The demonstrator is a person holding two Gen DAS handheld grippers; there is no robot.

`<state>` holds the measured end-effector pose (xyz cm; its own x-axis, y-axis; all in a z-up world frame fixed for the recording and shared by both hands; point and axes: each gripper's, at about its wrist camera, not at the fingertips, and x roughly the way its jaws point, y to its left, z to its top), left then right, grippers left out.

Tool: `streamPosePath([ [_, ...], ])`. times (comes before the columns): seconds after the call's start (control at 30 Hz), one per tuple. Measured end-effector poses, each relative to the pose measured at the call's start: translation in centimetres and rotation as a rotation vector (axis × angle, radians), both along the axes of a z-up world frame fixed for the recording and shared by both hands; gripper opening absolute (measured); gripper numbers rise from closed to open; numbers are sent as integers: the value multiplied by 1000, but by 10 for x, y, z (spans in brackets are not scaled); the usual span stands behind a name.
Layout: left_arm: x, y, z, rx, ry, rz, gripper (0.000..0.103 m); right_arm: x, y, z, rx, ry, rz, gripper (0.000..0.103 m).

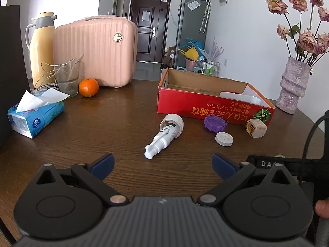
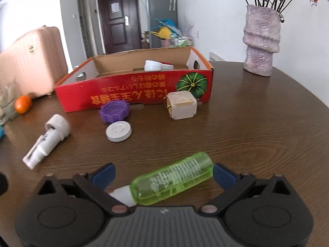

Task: Organize rigid objects
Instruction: 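Lift the green spray bottle with the right gripper, turning it upright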

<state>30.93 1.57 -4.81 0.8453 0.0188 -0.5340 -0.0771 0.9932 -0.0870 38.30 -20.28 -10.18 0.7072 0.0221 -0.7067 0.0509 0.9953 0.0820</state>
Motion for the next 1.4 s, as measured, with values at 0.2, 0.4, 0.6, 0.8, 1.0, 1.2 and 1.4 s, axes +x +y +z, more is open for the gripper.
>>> streamPosePath([
  [0.2, 0, 0, -1, -7, 11, -9, 103, -1, 5, -12, -32, 29, 50, 86],
  [0.4, 0, 1, -1, -11, 14, -12, 103, -6, -10, -11, -52, 15, 97, 72],
  [0.6, 1, 1, -3, -12, 25, -17, 103, -5, -30, -11, -57, 9, 129, 71],
  [0.8, 5, 0, -6, -8, 43, -13, 103, 7, -23, -14, -51, -24, 210, 72],
  [1.0, 8, 1, -9, -13, 63, -19, 103, 14, -11, -13, -43, -42, 269, 54],
  [1.2, 10, 1, -11, -16, 78, -23, 103, 8, -6, -13, -37, -72, 308, 31],
  [1.4, 11, 1, -12, -15, 83, -23, 103, 5, -24, -7, 53, -96, 257, 30],
])
